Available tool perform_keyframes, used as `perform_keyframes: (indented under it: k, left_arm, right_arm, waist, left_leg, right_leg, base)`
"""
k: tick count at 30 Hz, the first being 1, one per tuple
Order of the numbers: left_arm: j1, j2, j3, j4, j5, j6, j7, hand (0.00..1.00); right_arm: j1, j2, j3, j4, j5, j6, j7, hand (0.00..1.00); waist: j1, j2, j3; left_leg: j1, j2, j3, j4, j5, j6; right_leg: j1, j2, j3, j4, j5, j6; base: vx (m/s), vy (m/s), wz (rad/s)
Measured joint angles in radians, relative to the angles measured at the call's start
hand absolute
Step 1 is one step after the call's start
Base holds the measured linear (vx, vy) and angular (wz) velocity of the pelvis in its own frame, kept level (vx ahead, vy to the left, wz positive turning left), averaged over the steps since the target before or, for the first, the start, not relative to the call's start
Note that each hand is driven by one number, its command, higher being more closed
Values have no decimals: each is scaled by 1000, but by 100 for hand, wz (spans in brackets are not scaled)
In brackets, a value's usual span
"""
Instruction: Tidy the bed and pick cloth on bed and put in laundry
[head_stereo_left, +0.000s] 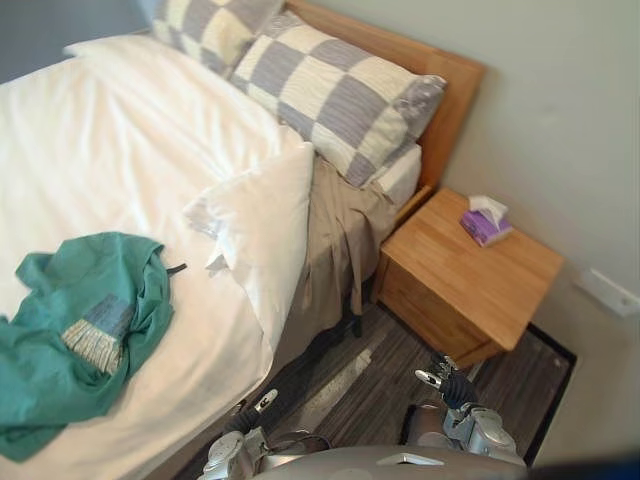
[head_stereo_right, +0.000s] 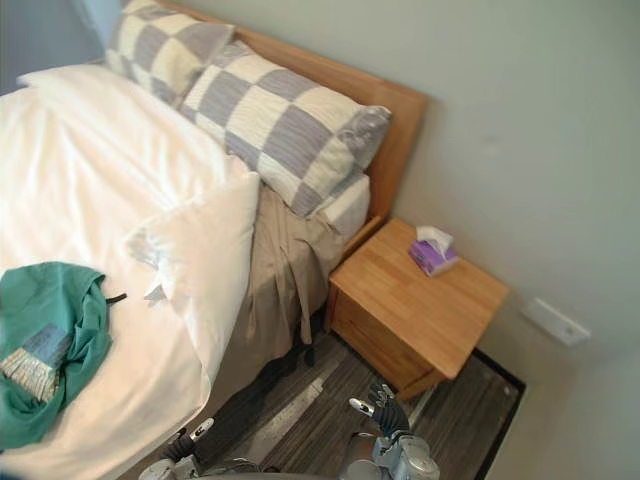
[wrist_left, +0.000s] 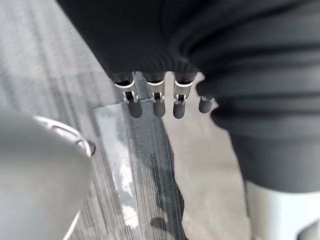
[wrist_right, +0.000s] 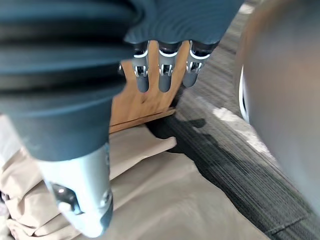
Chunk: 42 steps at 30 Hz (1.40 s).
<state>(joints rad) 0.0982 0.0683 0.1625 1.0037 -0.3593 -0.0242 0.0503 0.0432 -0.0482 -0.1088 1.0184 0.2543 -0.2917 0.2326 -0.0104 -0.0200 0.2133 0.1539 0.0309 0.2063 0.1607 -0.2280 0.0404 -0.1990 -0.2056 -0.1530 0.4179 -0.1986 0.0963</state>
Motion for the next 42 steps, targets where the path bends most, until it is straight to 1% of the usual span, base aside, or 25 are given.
perform_keyframes:
  k: [1, 2, 3, 4, 5, 7, 8, 9, 11, 14, 15, 16, 17, 18, 19, 20, 21, 22, 23, 25, 31, 36, 37, 40, 42]
  left_arm:
    - [-3, 6, 14, -2, 23, -1, -2, 0]
    - [-13, 8, 28, 4, 48, -2, -2, 0]
    - [-14, -21, 50, -1, 96, -3, -8, 0]
    - [-13, -30, 55, -2, 117, -5, -9, 0]
    - [-14, -48, 71, -7, 164, -5, -7, 0]
    - [-13, -55, 77, -9, 177, -4, 0, 0]
    - [-14, -59, 76, -12, 178, -4, 4, 0]
    - [-16, -59, 77, -17, 177, -4, 6, 0]
    - [-20, -59, 84, -22, 157, -4, 34, 0]
    - [-19, -61, 85, -22, 112, -5, 41, 0]
    - [-6, -60, 85, -22, 106, -7, 41, 0]
    - [0, -53, 84, -29, 106, -8, 39, 0]
    - [1, -49, 84, -32, 106, -10, 38, 0]
    - [0, -47, 83, -42, 106, -14, 38, 0]
    - [-4, -56, 78, -49, 114, -23, 32, 0]
    - [-7, -58, 79, -49, 117, -27, 28, 0]
    - [-15, -59, 83, -48, 119, -34, 13, 0]
    - [-16, -62, 75, -48, 119, -38, -2, 0]
    - [-14, -62, 68, -48, 119, -41, -7, 0]
    - [-8, -61, 38, -48, 119, -60, -28, 0]
    - [15, -54, 34, -26, 164, -51, -53, 0]
    - [15, -39, 28, -16, 196, -31, -54, 0]
    - [15, -38, 29, -4, 196, -30, -57, 0]
    - [15, -37, 37, 0, 196, -28, -71, 0]
    - [17, -35, 44, 0, 196, -22, -76, 0]
  right_arm:
    - [8, 13, 0, 0, 13, -5, 0, 0]
    - [13, 22, 0, 5, 19, -6, 1, 0]
    - [14, 8, -5, 3, 27, -13, -1, 0]
    - [15, 4, -4, -2, 28, -15, -1, 0]
    - [15, -3, 12, -11, 28, -24, 0, 0]
    - [16, -4, 37, -20, 27, -32, 0, 0]
    - [16, 2, 74, -30, 24, -36, 2, 0]
    - [16, 4, 88, -33, 23, -37, 3, 0]
    - [14, 9, 124, -40, 14, -39, 4, 0]
    - [12, 10, 125, -42, 5, -38, 1, 0]
    - [12, 9, 121, -42, 5, -31, 0, 0]
    - [5, 12, 117, -41, 5, -18, -2, 0]
    - [6, 14, 114, -40, 5, -11, -3, 0]
    - [7, 19, 95, -39, -5, 7, -6, 0]
    - [7, 22, 74, -40, -5, 17, -18, 0]
    - [12, 24, 67, -41, -5, 19, -25, 0]
    - [11, 28, 50, -42, -4, 26, -44, 0]
    - [18, 32, 36, -42, -3, 28, -50, 0]
    - [20, 32, 35, -42, -2, 27, -50, 0]
    - [15, 26, 33, -44, 7, 21, -53, 0]
    - [20, 36, 13, -41, -10, -21, -113, 0]
    - [54, 37, -37, -40, 62, -44, -241, 0]
    - [74, 36, -67, -40, 99, -51, -305, 0]
    - [97, 31, -143, -51, 144, -74, -378, 0]
    - [141, 18, -220, -112, 150, -90, -447, 0]
  waist:
    - [3, -38, -7]
    - [2, -31, 3]
    - [9, 0, 0]
    - [8, 7, 1]
    - [3, 22, -1]
    - [6, 20, -2]
    - [17, 21, -13]
    - [18, 16, -12]
    - [28, 8, -10]
    - [27, 14, -17]
    - [25, 14, -28]
    - [22, 5, -38]
    - [21, -2, -42]
    - [11, -11, -48]
    - [-11, -3, -50]
    - [-17, 1, -50]
    - [-23, 10, -45]
    - [-22, 8, -44]
    - [-20, 9, -46]
    - [7, 19, -51]
    - [0, 31, -47]
    - [-1, 31, -49]
    - [-2, 28, -49]
    - [-1, 36, -56]
    - [-1, 36, -57]
  left_leg:
    - [-5, -6, -37, 10, -13, -30]
    - [-3, 2, -56, 21, -27, -49]
    - [1, 44, -38, 36, -28, -65]
    - [2, 57, -27, 38, -32, -72]
    - [16, 81, -50, 35, -46, -97]
    - [21, 93, -72, 29, -45, -114]
    - [22, 100, -94, 15, -36, -130]
    - [21, 101, -101, 13, -34, -134]
    - [18, 107, -115, -5, -26, -147]
    - [6, 111, -126, -29, -9, -151]
    - [-6, 109, -115, -55, 23, -151]
    - [-25, 95, -57, -72, 76, -142]
    - [-33, 85, -32, -81, 101, -136]
    - [-54, 70, 49, -116, 176, -109]
    - [-65, 69, 129, -140, 214, -88]
    - [-71, 72, 172, -130, 213, -84]
    - [-91, 87, 294, -81, 203, -81]
    - [-89, 87, 330, -64, 209, -83]
    - [-86, 82, 331, -64, 211, -82]
    - [-68, 72, 317, -114, 223, -87]
    - [-37, 49, 304, -229, 265, -93]
    - [4, 53, 311, -264, 281, -96]
    - [13, 61, 328, -265, 280, -97]
    - [24, 72, 364, -265, 272, -106]
    - [40, 79, 391, -265, 263, -113]
  right_leg:
    - [21, 12, 65, -135, 102, 1]
    - [42, 18, 54, -132, 139, -15]
    - [65, 37, 19, -113, 124, -15]
    - [64, 41, 12, -92, 109, -12]
    - [57, 48, 6, 0, 55, -18]
    - [47, 57, 20, 55, 29, -27]
    - [33, 64, 39, 97, -1, -33]
    - [33, 62, 38, 103, -18, -34]
    - [33, 60, 25, 110, -74, -57]
    - [26, 58, -4, 111, -98, -63]
    - [13, 51, -15, 111, -110, -62]
    - [6, 27, -34, 107, -118, -62]
    - [6, 19, -44, 103, -118, -61]
    - [23, -19, -94, 70, -98, -68]
    - [58, -52, -184, 30, -76, -75]
    - [72, -58, -213, 21, -72, -76]
    - [118, -64, -268, 13, -71, -75]
    - [154, -67, -279, 12, -71, -74]
    - [165, -66, -277, 11, -70, -72]
    - [171, -63, -262, 8, -75, -62]
    - [176, -48, -255, -16, -70, -46]
    - [198, -27, -225, -35, -64, -40]
    - [206, -13, -214, -56, -59, -36]
    - [208, 7, -185, -81, -44, -32]
    - [215, 23, -155, -98, -29, -32]
  base:
    - [216, -424, 121]
    - [176, -389, 92]
    - [124, -285, 58]
    - [173, -361, 75]
    - [140, -289, 66]
    - [98, -230, 58]
    - [57, -179, 42]
    - [41, -218, 37]
    - [-13, -189, 28]
    - [12, -106, 31]
    - [53, -73, 61]
    - [50, -52, 70]
    - [48, -44, 110]
    - [71, -27, 147]
    - [86, -25, 158]
    - [77, -5, 167]
    - [51, -19, 142]
    - [40, -15, 132]
    - [31, 25, 87]
    - [4, 32, 38]
    - [-48, 39, 4]
    - [-108, 7, -14]
    - [-122, 17, -25]
    - [-63, 32, -36]
    - [-17, 54, -48]
